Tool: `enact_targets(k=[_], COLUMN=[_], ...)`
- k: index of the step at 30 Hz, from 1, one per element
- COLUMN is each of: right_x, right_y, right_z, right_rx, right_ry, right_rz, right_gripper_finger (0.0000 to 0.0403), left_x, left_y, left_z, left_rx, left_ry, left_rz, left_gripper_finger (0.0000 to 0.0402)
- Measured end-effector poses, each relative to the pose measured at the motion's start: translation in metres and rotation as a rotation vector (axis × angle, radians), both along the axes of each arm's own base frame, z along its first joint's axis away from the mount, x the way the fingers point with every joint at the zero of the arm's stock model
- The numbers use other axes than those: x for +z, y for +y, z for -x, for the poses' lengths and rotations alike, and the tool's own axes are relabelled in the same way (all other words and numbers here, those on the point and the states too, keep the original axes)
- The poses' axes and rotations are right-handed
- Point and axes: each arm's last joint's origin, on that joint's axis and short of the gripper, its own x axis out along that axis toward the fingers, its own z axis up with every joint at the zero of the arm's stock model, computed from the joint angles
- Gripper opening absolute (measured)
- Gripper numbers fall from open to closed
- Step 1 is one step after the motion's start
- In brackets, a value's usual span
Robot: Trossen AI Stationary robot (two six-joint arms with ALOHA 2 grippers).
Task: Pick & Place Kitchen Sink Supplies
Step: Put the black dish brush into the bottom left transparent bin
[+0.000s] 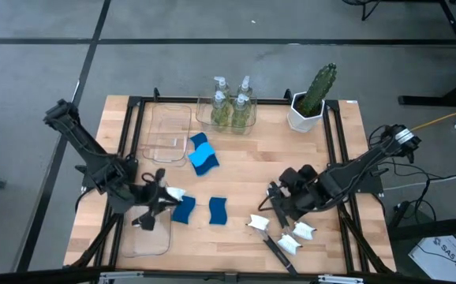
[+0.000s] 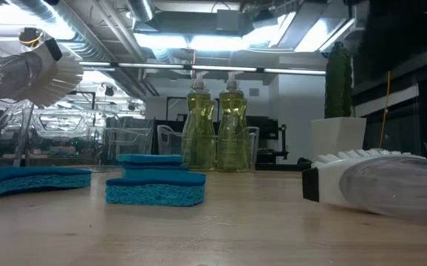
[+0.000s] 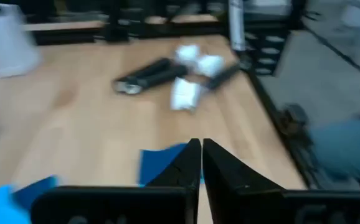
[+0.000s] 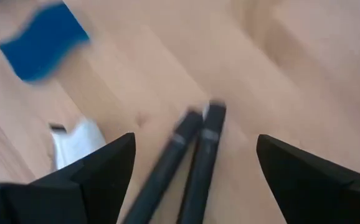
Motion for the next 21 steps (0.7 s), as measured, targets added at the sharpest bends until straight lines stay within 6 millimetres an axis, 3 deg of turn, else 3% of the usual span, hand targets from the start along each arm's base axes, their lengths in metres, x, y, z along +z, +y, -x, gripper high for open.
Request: enact_targets(k=[7,12,16,21], right_x=[-0.024,-0.034,-0.045,-0.078], right_y=[0.006,0.009,0.009,0.005], right_z=[0.001,-0.002,-0.001,0.009], right_rx=[-0.058,-0.049,-0.025,-0.022], right_ry=[0.260,0.327,0.364,0.404], right_rz=[-0.091,-0.106,-0.111,-0.146], right_gripper_finger=[0.0331,0.0331,0.0331,0.0331], left_x=[0.002,0.009,0.014,0.015], left_y=[0.034,0.056,0.069,0.082], left_z=[0.004,0.003,0.003,-0.001], left_rx=[0.174,0.193,0.186,0.223], left_ry=[0.060,0.053,0.040,0.046], left_rz=[0.051,0.047,0.002,0.007], left_gripper_finger=[0.0012,0.0025,0.0056,0.0116])
